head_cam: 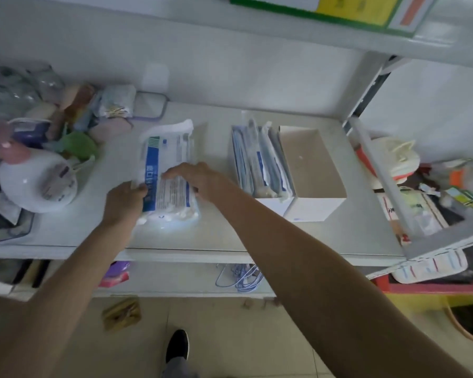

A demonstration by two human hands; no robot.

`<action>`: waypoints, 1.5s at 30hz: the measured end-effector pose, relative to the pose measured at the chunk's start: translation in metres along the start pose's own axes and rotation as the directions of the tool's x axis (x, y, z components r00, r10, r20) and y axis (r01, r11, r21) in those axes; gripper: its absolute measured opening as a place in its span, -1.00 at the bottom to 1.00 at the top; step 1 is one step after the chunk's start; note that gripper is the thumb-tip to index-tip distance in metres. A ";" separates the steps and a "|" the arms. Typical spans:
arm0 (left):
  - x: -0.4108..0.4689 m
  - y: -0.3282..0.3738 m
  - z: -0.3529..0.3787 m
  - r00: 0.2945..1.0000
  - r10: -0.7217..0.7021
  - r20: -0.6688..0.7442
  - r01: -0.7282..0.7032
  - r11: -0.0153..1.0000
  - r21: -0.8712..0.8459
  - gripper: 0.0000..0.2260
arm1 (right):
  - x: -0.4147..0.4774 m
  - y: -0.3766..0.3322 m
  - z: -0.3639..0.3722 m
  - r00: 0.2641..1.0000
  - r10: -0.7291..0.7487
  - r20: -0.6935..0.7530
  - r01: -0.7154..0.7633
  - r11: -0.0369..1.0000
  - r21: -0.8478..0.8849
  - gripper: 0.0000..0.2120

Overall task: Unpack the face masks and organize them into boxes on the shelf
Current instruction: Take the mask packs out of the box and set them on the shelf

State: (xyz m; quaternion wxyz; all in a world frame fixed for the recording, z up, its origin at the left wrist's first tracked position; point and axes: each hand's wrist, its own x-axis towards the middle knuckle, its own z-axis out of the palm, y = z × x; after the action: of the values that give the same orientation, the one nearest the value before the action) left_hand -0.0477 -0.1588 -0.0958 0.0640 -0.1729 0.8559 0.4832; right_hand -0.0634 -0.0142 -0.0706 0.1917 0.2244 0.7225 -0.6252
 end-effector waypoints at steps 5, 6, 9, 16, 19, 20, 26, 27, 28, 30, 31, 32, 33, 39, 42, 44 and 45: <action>-0.003 0.001 0.002 1.000 0.023 0.003 -0.022 0.999 -0.040 -0.72 | -0.003 -0.012 0.004 1.000 -0.025 0.006 0.026 0.968 -0.250 -0.49; -0.002 0.001 0.001 0.998 0.060 0.008 -0.060 0.998 -0.008 -0.72 | -0.014 -0.018 -0.003 0.995 -0.093 -0.045 0.075 0.949 -0.307 -0.37; 0.004 0.002 -0.004 0.990 0.092 0.106 -0.099 0.993 0.062 -0.70 | -0.045 -0.032 -0.046 0.815 -0.440 -0.376 0.308 0.880 -0.362 -0.65; -0.047 0.031 -0.004 0.787 0.612 0.075 -0.615 0.772 0.158 -0.25 | -0.046 -0.010 -0.121 0.876 -0.233 -0.422 -0.173 0.666 -0.726 0.01; -0.082 0.058 0.041 0.713 0.566 0.414 -0.635 0.772 0.039 0.09 | -0.045 -0.014 -0.125 0.903 -0.271 -0.334 -0.138 0.552 -0.822 -0.06; -0.090 0.065 0.057 0.736 0.471 0.485 -0.541 0.841 0.003 0.19 | -0.045 -0.016 -0.123 0.906 -0.284 -0.315 -0.133 0.515 -0.847 -0.07; -0.094 0.046 0.123 0.842 0.363 0.398 -0.222 0.907 -0.358 0.08 | -0.041 -0.013 -0.117 0.954 -0.184 -0.237 -0.122 0.486 -0.865 0.05; -0.090 0.042 0.127 0.854 0.368 0.367 -0.231 0.902 -0.365 -0.01 | -0.041 -0.013 -0.120 0.958 -0.141 -0.249 -0.150 0.491 -0.858 0.03; -0.087 0.041 0.128 0.857 0.371 0.358 -0.242 0.902 -0.358 -0.11 | -0.041 -0.014 -0.121 0.959 -0.119 -0.258 -0.169 0.491 -0.855 -0.01; -0.086 0.043 0.127 0.846 0.397 0.355 -0.290 0.902 -0.320 -0.24 | -0.040 -0.016 -0.125 0.960 -0.111 -0.258 -0.173 0.488 -0.855 -0.12; -0.086 0.044 0.127 0.840 0.416 0.349 -0.321 0.899 -0.298 -0.29 | -0.037 -0.017 -0.128 0.963 -0.116 -0.241 -0.154 0.496 -0.855 -0.16; -0.086 0.044 0.127 0.837 0.429 0.338 -0.342 0.894 -0.290 -0.33 | -0.035 -0.018 -0.131 0.967 -0.110 -0.229 -0.138 0.529 -0.838 -0.16; -0.085 0.042 0.128 0.838 0.432 0.333 -0.344 0.893 -0.291 -0.36 | -0.034 -0.018 -0.135 0.969 -0.097 -0.229 -0.131 0.582 -0.803 -0.12; -0.093 0.043 0.140 0.820 0.445 0.360 -0.363 0.891 -0.274 -0.35 | -0.025 -0.019 -0.131 0.907 0.015 -0.421 -0.308 0.705 -0.639 -0.02; -0.096 0.044 0.144 0.820 0.451 0.352 -0.363 0.886 -0.290 -0.37 | -0.019 -0.021 -0.132 0.897 0.107 -0.429 -0.339 0.789 -0.513 -0.15; -0.096 0.045 0.146 0.816 0.466 0.342 -0.375 0.877 -0.301 -0.36 | -0.015 -0.021 -0.134 0.904 0.113 -0.413 -0.333 0.793 -0.511 -0.45; -0.096 0.046 0.146 0.812 0.470 0.346 -0.379 0.876 -0.298 -0.36 | -0.012 -0.018 -0.134 0.896 0.065 -0.440 -0.316 0.790 -0.525 -0.48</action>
State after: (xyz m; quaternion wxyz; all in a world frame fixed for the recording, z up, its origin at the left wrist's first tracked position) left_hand 0.0172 0.0092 -0.1086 0.1120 0.1226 0.7826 0.6000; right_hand -0.0629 0.1156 -0.0300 0.1632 0.3503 0.8754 -0.2903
